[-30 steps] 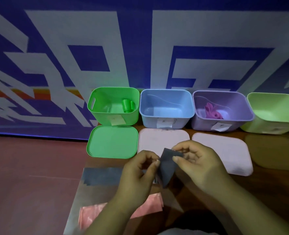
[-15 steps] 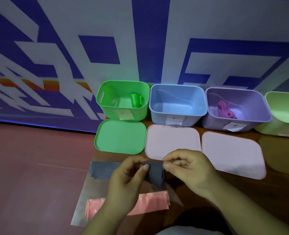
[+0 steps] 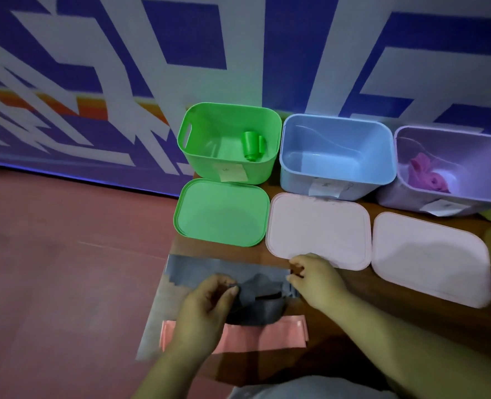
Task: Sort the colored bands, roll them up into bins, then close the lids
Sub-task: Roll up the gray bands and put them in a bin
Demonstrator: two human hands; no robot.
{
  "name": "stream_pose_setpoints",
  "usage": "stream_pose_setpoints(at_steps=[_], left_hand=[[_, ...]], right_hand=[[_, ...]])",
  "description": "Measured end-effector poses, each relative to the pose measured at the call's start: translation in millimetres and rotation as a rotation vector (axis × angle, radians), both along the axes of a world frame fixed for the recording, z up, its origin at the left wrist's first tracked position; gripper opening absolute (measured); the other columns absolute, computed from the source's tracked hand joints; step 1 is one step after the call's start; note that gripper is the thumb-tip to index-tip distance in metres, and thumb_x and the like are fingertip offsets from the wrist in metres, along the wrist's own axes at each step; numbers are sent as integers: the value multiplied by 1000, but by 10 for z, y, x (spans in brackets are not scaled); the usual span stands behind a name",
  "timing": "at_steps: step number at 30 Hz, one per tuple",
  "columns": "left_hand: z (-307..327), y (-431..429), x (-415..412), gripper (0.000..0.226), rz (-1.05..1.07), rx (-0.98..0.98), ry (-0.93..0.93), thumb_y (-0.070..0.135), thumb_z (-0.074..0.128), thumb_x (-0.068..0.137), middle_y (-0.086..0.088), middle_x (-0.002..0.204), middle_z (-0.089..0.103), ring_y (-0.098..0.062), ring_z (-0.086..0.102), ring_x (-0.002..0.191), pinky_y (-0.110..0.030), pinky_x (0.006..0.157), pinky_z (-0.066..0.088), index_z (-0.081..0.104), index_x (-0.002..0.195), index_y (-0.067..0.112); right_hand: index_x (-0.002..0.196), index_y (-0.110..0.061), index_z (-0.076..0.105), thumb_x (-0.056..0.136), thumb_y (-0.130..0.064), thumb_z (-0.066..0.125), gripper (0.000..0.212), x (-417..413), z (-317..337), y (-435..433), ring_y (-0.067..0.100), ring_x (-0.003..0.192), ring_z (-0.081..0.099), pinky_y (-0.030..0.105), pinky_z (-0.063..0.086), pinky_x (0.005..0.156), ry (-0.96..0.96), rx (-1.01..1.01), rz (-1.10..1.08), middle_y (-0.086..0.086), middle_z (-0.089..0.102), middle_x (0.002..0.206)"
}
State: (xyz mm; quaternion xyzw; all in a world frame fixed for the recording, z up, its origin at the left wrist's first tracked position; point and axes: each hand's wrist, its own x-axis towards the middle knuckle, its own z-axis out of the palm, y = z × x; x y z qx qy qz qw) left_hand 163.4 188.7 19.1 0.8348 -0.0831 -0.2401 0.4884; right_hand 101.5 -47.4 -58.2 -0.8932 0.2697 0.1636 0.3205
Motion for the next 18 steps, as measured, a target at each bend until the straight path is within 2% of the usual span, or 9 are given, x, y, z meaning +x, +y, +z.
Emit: stream_pose_setpoints(at_steps=[6,12,18], left_hand=[[-34,-26,98,19,-21,26,16,2,65,91,10,81,68,0,62,72,-8,62,46,67,83,18],[-24,-69,144,20,-58,41,-18,5,65,92,13,82,67,-5,63,76,-14,63,49,67,83,23],[96,-90,129,24,-109,-15,-63,5,67,91,9,80,67,-11,64,73,-23,64,52,67,81,26]], right_hand=[[93,-28,72,84,-22,67,12,45,-99,91,18,91,61,30,49,76,-17,-91,7,-5,61,100],[82,-31,70,79,-22,70,10,34,-85,96,13,84,62,37,54,76,-61,-70,-26,-12,68,88],[84,-33,68,86,-15,68,19,-24,230,92,2,83,63,20,53,74,-149,144,-139,-16,68,86]])
